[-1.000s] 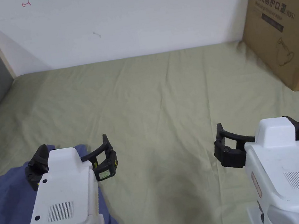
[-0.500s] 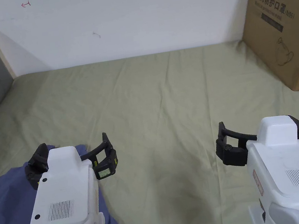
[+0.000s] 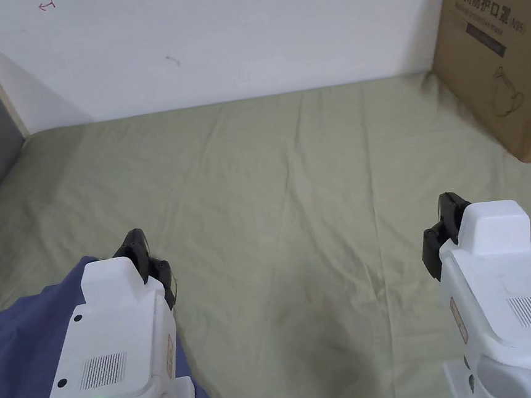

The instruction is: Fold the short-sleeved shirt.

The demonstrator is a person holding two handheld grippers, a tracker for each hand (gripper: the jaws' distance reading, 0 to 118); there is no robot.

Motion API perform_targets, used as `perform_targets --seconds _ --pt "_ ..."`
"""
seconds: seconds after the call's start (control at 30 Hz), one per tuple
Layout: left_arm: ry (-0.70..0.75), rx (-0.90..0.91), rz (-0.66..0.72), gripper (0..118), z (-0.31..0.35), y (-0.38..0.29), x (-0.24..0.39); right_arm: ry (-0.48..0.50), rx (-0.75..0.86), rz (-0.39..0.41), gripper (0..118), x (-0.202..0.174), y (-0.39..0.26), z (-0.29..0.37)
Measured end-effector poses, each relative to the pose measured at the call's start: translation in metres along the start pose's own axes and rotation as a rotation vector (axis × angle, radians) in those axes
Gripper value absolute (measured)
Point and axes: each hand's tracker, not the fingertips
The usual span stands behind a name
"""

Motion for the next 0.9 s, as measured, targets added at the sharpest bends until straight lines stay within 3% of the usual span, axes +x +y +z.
perform_targets --seconds 0.23,0.67,0.9 --pt "0.097 -0.002 0.007 0 0.008 0.002 -0.036 0.121 0.016 -0.003 0 -0.032 0.008 -0.015" --pt "0.485 -0.026 0.0 0 0.085 0.007 -0.192 0.52 0.065 0.017 0 -0.188 0.023 -0.026" --pt "0.58 -0.046 0.003 0 0.122 0.006 -0.241 0.628 0.055 0.024 0 -0.239 0.021 -0.012"
